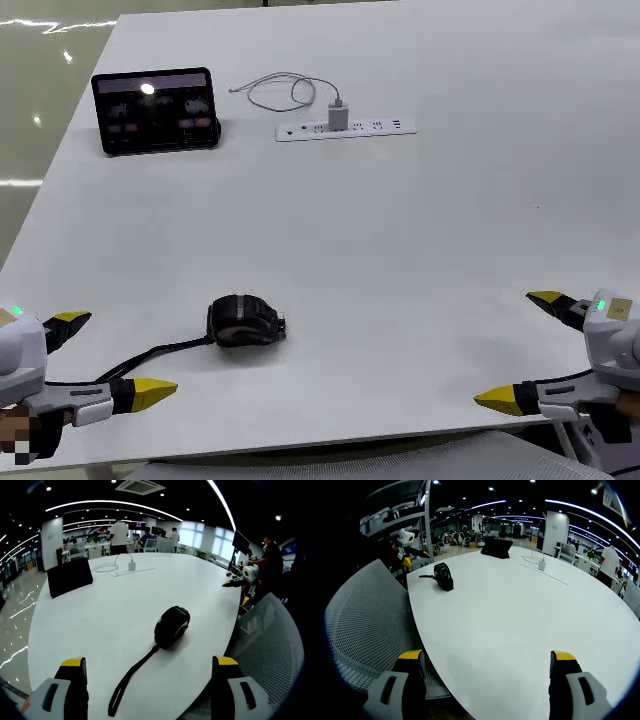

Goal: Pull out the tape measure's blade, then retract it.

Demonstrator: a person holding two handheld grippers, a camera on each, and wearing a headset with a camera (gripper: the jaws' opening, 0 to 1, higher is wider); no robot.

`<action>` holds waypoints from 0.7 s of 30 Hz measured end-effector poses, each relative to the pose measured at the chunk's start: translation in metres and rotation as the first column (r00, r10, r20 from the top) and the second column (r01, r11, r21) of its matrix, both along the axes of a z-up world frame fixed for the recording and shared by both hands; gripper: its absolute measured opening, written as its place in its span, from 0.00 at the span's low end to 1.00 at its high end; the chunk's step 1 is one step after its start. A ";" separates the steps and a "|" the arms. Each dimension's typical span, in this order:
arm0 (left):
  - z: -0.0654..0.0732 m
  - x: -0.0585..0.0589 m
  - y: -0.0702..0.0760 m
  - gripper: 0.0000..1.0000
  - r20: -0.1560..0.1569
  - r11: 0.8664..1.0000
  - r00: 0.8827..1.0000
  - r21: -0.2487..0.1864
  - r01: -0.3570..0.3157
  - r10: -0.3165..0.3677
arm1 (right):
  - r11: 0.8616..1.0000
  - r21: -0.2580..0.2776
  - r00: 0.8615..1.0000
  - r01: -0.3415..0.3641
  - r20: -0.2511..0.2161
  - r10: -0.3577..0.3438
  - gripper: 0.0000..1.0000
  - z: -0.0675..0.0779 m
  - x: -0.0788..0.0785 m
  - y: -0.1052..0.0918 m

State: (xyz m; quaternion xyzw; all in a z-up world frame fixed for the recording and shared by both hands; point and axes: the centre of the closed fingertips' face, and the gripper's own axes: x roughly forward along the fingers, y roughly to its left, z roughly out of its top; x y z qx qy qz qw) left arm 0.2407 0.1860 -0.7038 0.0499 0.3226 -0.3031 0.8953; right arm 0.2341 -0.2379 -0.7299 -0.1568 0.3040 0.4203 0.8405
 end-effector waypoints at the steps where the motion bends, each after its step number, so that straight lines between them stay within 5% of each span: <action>1: 0.001 0.000 0.000 1.00 0.001 1.000 1.000 -0.004 -0.002 0.002 | 1.000 -0.001 1.000 -0.002 -0.002 0.002 1.00 0.000 -0.001 0.000; 6: -0.003 0.002 0.006 1.00 -0.028 1.000 0.999 0.002 -0.032 0.032 | 1.000 -0.015 1.000 -0.006 -0.002 0.006 1.00 -0.003 -0.001 -0.003; 11: -0.003 0.006 0.004 1.00 -0.017 0.999 0.999 0.005 -0.035 0.035 | 1.000 -0.001 1.000 0.008 -0.002 -0.008 1.00 -0.004 0.002 -0.001; 21: -0.006 0.002 -0.003 1.00 -0.045 0.999 0.998 -0.018 -0.037 0.036 | 0.999 0.019 1.000 0.026 -0.017 -0.025 1.00 -0.006 0.002 -0.001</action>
